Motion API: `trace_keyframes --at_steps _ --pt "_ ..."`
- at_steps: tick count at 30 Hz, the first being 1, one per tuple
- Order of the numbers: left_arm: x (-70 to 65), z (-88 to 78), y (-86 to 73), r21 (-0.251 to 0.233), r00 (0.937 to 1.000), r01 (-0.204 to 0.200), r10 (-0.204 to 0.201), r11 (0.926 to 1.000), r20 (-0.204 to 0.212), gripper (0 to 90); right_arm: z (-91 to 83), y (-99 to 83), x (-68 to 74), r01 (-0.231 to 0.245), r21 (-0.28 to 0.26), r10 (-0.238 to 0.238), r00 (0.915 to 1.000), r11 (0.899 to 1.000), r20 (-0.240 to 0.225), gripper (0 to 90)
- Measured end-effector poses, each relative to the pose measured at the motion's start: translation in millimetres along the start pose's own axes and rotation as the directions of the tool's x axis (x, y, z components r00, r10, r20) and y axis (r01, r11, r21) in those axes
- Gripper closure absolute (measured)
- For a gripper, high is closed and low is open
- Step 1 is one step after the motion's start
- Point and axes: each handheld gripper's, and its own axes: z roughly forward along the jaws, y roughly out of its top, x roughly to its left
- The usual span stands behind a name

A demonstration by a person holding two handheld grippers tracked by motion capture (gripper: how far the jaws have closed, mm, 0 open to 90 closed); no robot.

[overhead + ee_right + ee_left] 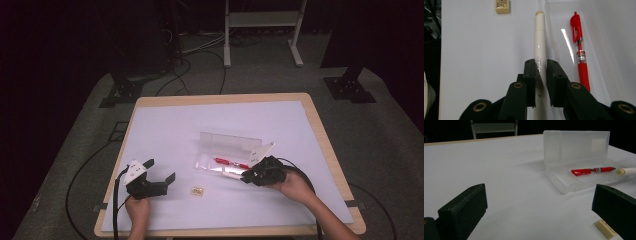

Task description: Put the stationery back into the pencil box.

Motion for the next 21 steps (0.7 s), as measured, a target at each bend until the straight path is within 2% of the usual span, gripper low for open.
trace_keyframes --at_steps 21 --pt "0.0 -0.6 -0.2 0.001 1.0000 0.000 0.000 1.0000 0.001 0.0 6.7 18.2 -15.5 -0.002 0.011 0.002 0.9999 1.000 0.013 77.5"
